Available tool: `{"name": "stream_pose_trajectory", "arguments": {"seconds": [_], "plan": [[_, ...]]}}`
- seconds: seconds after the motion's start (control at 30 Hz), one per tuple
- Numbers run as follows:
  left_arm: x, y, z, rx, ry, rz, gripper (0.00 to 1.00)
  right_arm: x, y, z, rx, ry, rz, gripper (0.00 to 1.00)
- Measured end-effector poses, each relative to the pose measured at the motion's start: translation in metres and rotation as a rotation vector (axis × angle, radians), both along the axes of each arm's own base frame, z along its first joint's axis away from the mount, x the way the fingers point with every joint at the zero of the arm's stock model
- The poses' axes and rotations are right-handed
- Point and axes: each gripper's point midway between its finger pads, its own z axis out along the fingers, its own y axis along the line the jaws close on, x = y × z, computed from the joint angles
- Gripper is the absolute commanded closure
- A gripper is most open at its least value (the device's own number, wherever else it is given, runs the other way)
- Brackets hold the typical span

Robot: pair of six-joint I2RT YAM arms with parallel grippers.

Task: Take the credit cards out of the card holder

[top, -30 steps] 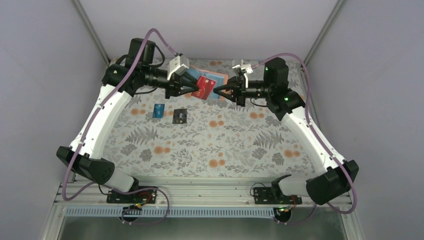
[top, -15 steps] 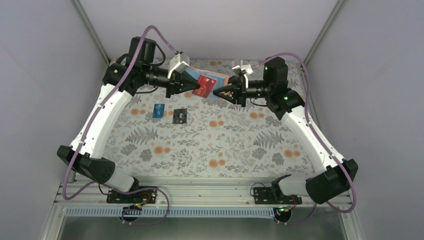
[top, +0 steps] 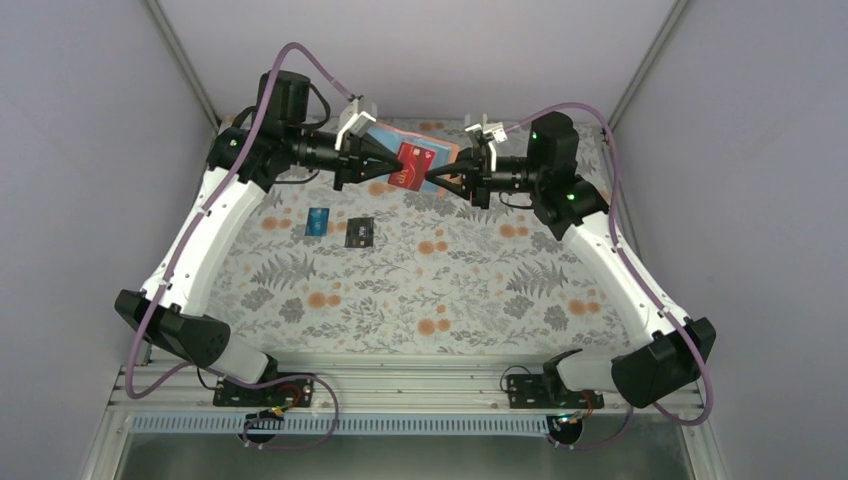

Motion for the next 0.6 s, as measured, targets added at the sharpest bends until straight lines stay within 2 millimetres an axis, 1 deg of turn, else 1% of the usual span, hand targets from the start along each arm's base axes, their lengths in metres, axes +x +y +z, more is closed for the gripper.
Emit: {"name": "stream_pose_trajectory", "arguments": {"seconds": [0.07,0.17,0.37,0.47,0.6], "plan": [[-0.001,0.000,0.000,0.003,-0.014,-0.004,0.87,0.000,0.000,0.000,-0.001,0.001,-0.001,0.96],[-0.003,0.003,0.000,0.013,-0.043,-0.012,0.85,-0.001,0.001,-0.002,-0.005,0.000,0.001,0.96],[-0.007,0.007,0.011,0.012,-0.097,-0.018,0.89,-0.005,0.001,-0.006,-0.019,-0.001,0.019,0.96],[-0.009,0.008,0.013,0.013,-0.117,-0.022,0.97,-0.006,0.001,-0.009,-0.026,0.003,0.024,0.96],[-0.010,0.008,0.011,0.018,-0.120,-0.027,0.98,-0.007,0.001,-0.011,-0.031,0.004,0.031,0.96]]}}
